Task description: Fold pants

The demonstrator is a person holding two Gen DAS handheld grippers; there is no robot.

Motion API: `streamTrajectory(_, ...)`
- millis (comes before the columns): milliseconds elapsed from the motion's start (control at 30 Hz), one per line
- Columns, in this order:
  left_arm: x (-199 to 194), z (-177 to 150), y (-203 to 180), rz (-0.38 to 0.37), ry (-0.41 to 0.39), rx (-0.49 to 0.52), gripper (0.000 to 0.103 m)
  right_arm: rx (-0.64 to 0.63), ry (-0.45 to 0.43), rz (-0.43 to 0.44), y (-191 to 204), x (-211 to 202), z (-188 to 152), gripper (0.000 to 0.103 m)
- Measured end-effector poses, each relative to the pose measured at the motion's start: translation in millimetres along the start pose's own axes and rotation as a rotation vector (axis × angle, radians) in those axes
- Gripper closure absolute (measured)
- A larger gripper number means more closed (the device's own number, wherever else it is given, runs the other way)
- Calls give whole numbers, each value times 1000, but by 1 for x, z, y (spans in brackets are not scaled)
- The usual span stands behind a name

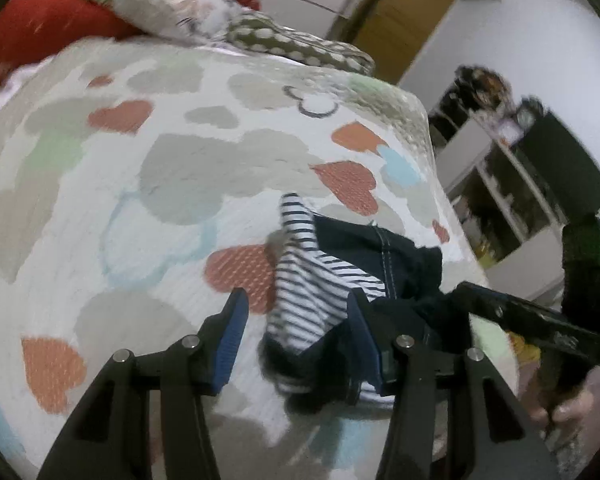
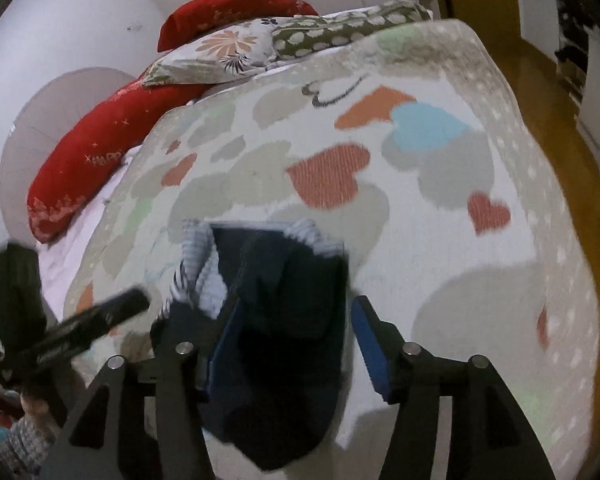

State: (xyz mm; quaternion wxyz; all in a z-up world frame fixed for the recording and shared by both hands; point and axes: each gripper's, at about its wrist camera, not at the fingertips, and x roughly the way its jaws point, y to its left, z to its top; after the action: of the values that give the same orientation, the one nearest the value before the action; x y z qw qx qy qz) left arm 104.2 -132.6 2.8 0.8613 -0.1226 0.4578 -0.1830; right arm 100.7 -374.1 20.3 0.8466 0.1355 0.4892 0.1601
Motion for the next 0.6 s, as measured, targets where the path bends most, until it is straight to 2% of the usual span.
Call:
streamTrajectory(167, 17, -11, -1, 30, 39, 6, 53, -8, 17, 75, 5, 11, -21, 43)
streamTrajectory(200, 20, -13, 0, 39, 45, 4, 53, -30, 24, 64, 10, 15, -24, 53)
streamTrajectory(233, 21, -14, 1, 45, 47, 5, 53, -53, 19, 32, 14, 17, -24, 86)
streamTrajectory(267, 21, -14, 1, 50, 46, 7, 53, -79, 8, -9, 18, 16, -23, 92)
streamTrajectory(400, 20, -7, -1, 78, 23, 19, 52, -89, -109, -35, 24, -10, -8, 99)
streamTrajectory(500, 18, -3, -4, 107, 4, 31, 52, -65, -194, -62, 20, -26, 14, 100)
streamTrajectory(600, 13, 0, 0, 80, 4, 10, 50, -15, -222, -58, 7, -33, 31, 99)
